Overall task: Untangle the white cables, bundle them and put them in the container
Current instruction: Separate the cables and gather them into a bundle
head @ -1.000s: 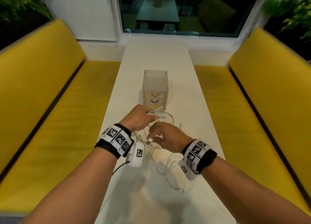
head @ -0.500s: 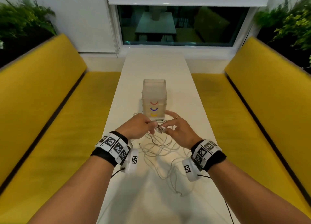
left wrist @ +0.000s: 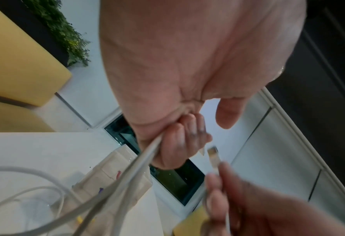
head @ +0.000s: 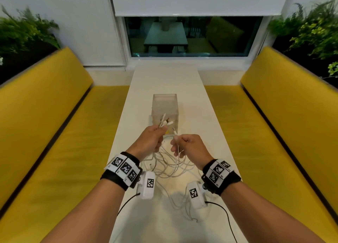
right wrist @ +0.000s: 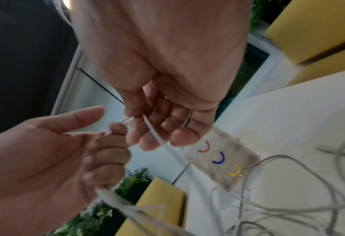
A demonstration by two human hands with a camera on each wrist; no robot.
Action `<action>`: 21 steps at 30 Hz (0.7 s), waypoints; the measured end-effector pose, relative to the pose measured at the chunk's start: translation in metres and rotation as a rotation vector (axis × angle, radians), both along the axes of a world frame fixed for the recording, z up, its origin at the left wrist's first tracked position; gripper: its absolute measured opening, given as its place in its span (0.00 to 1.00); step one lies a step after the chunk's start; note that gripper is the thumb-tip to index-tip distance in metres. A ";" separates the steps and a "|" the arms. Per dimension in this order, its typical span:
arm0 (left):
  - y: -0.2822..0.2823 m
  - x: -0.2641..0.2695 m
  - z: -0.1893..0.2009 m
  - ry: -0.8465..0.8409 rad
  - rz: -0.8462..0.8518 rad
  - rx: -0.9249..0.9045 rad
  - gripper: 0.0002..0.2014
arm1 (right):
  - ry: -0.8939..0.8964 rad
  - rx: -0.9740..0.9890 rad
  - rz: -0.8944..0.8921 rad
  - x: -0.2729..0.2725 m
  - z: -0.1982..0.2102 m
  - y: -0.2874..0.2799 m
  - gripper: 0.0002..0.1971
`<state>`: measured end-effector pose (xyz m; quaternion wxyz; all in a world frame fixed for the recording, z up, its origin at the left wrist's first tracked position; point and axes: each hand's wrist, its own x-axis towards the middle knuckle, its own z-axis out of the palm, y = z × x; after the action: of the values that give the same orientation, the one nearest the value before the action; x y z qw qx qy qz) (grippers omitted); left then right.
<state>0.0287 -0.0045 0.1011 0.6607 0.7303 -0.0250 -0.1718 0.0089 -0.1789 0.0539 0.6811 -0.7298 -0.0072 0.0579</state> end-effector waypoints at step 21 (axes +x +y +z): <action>-0.039 -0.014 -0.017 -0.347 0.333 0.121 0.13 | -0.039 0.105 -0.231 -0.004 0.023 0.022 0.08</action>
<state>0.0148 -0.0437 0.0844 0.6207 0.7812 -0.0067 0.0662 0.0044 -0.1565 0.0767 0.7202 -0.6902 0.0606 -0.0356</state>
